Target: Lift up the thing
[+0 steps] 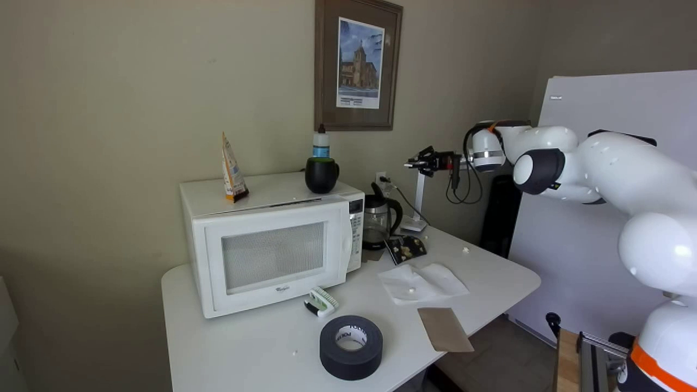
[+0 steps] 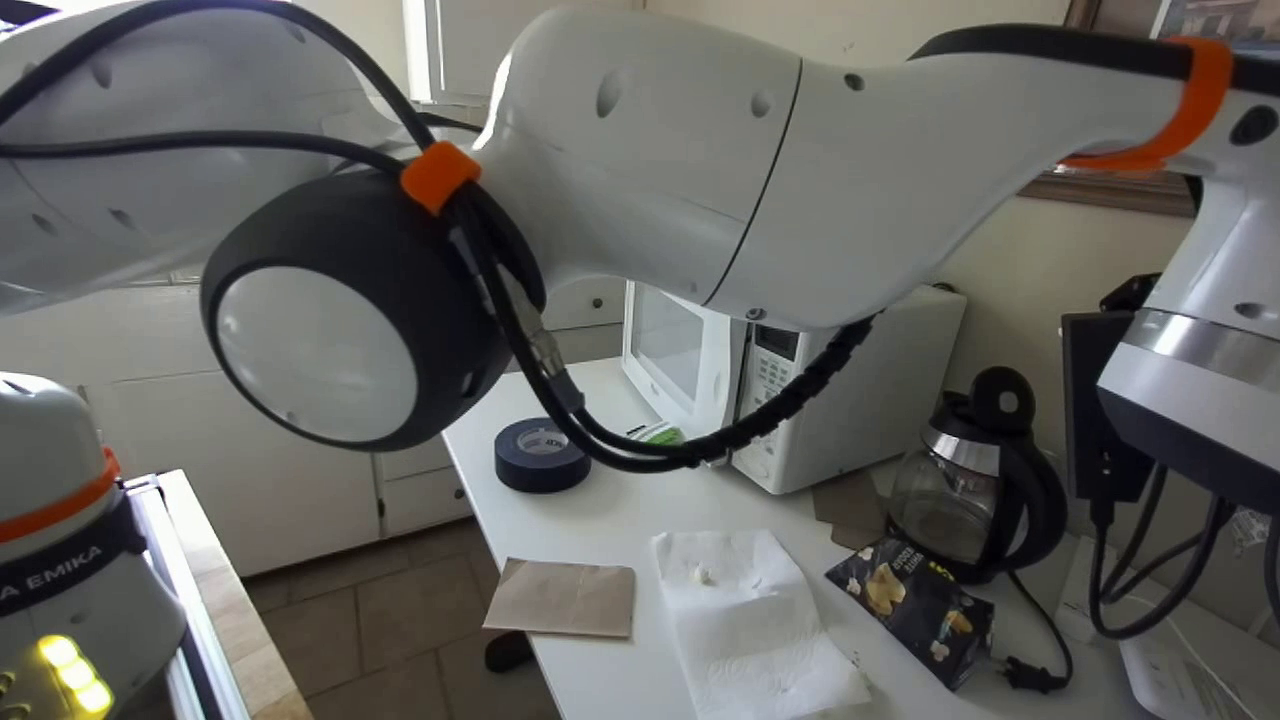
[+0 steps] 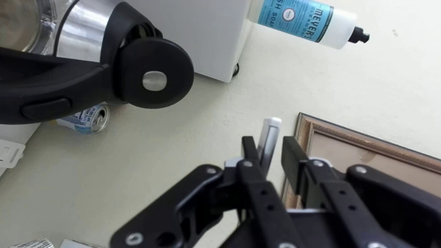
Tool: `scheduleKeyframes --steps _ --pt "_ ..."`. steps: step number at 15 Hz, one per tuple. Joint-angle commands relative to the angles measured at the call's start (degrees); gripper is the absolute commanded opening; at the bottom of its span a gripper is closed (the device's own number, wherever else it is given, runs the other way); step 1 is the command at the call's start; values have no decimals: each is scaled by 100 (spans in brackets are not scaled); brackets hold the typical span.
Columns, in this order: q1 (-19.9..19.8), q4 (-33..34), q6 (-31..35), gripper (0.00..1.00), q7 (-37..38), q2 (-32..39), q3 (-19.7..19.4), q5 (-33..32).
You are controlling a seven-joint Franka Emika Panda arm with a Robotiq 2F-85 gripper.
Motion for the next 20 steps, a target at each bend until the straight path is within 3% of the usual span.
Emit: scheduleKeyframes --steps 1,8,13,20 --pt "-97 31 -177 28 184 -77 173 142" --pt "-222 38 -159 26 286 -192 482 264" --pt "-299 45 -88 31 265 -282 653 334" --pt "-387 27 -86 26 283 -349 788 324"
